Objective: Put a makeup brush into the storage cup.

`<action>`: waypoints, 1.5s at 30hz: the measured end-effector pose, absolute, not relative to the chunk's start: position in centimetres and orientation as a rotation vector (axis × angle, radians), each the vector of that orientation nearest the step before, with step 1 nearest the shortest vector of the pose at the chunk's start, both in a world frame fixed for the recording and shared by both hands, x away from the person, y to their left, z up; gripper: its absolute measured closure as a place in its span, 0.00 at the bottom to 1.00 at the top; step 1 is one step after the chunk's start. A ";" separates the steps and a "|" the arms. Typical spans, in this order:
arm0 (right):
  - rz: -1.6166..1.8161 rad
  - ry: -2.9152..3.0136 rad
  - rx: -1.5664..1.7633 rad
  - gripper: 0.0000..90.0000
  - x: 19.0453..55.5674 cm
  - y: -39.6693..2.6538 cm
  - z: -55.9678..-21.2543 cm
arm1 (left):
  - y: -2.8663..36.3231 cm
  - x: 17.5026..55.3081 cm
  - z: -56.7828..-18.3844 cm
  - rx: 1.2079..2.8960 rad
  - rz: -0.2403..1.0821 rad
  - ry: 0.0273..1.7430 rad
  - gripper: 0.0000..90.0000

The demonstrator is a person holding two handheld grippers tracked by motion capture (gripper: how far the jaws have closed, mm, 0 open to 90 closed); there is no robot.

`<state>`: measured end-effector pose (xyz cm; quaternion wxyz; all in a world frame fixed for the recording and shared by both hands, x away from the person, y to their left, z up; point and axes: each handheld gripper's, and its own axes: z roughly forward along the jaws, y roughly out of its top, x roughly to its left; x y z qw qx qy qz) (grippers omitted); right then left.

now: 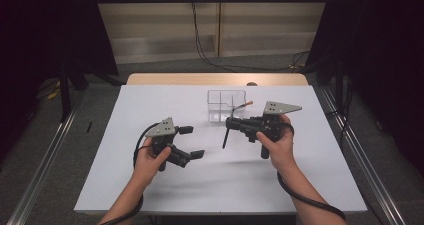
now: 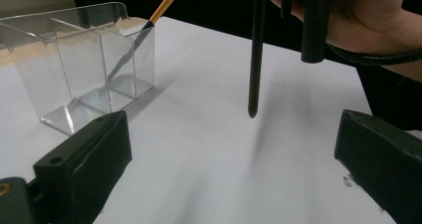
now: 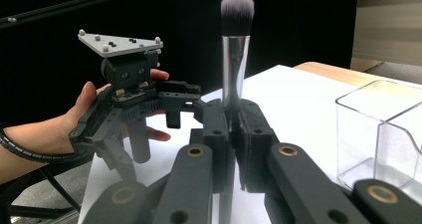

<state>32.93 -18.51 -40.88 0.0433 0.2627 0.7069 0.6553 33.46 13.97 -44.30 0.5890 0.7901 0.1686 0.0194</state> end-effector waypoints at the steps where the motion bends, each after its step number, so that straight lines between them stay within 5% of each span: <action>1: 2.002 2.160 0.803 0.94 32.9 -18.5 -40.9 | 14.1 33.5 -44.3 1.844 0.045 0.393 0.02; 45: 1.984 2.131 0.793 0.94 33.6 -18.9 -40.2 | 20.4 31.8 -44.8 1.847 0.164 0.418 0.02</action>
